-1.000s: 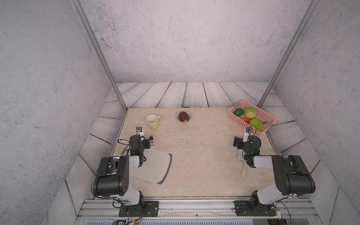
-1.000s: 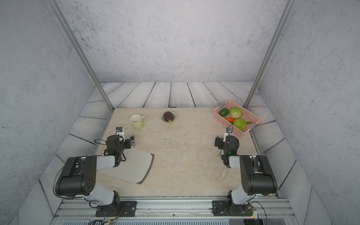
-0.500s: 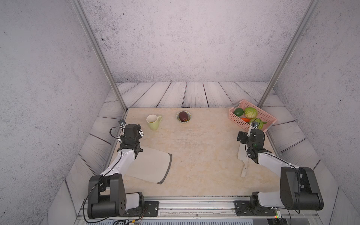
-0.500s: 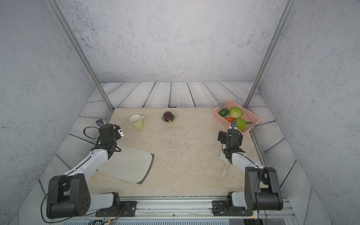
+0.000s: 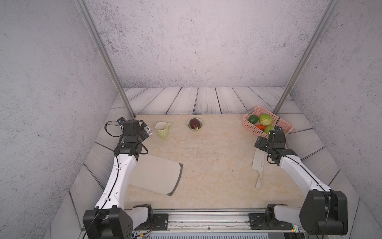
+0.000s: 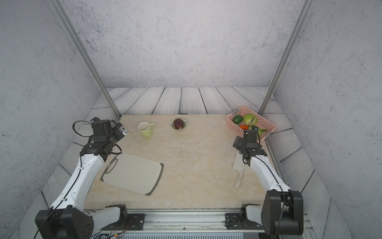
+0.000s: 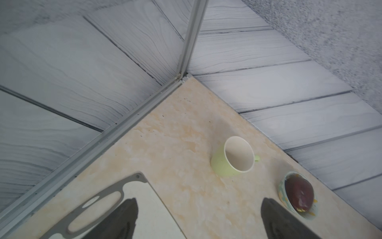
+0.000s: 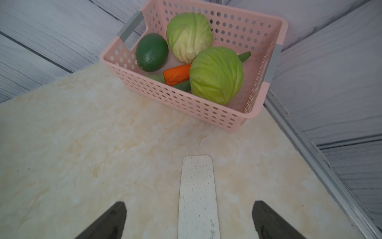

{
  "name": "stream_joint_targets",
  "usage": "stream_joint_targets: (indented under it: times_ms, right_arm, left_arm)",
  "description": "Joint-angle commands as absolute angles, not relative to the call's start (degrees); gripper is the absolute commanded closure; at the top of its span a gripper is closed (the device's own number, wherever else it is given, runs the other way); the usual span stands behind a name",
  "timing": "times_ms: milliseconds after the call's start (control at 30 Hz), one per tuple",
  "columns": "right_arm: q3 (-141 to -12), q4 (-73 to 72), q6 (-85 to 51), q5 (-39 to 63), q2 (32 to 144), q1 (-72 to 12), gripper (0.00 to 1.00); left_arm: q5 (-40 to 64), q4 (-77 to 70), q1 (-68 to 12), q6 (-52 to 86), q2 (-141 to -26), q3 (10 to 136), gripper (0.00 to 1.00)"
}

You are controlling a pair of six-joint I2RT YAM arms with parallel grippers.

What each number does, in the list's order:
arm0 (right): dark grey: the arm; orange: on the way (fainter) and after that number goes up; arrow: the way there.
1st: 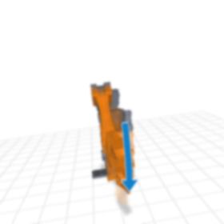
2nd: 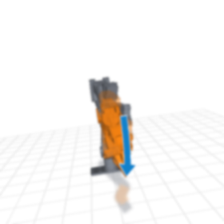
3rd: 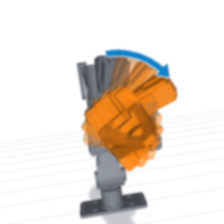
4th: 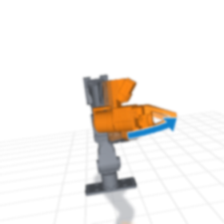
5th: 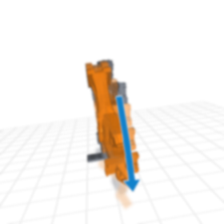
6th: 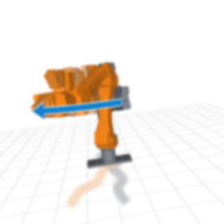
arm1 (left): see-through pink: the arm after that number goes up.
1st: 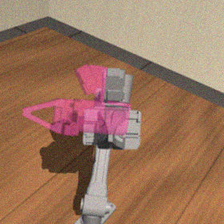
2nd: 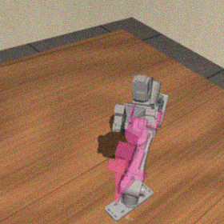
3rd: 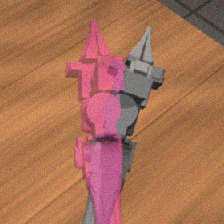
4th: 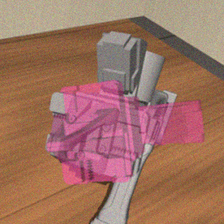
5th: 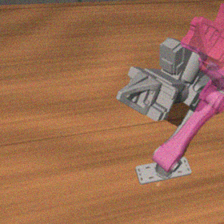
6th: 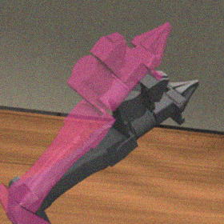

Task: Align the knife with the edge of the cutting board
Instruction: Move the work surface to the center of the board.

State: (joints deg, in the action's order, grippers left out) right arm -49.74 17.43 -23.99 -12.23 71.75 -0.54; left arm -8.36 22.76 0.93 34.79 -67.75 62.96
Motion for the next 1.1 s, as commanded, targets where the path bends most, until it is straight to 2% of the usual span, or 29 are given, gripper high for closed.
stream_joint_targets:
  times_ms: [0,200,367,633,867,1067]
  right_arm:
    - [-51.3,31.2,-28.8,-4.8,69.0,-0.7,0.01]
    - [-47.9,29.4,-31.2,12.6,64.9,-3.5,0.01]
    - [-48.8,30.3,-32.4,10.6,65.5,-14.7,0.01]
    - [-48.7,23.6,-38.7,8.5,71.4,-30.2,0.01]
    - [-53.9,19.4,-41.2,6.0,83.1,-41.2,0.01]
    - [-58.4,19.5,-42.2,5.8,90.3,-45.9,0.01]
  left_arm:
    - [-0.2,26.6,-0.8,33.4,-68.3,65.7,0.02]
    - [2.4,28.3,-2.4,32.4,-69.3,67.4,0.02]
    - [-4.0,32.6,-4.8,30.3,-70.2,69.3,0.02]
    - [-12.8,38.4,-3.9,29.1,-71.9,68.3,0.02]
    - [-10.5,38.7,2.2,30.9,-74.6,64.1,0.01]
    - [-6.9,36.1,10.6,33.3,-79.3,61.2,0.02]
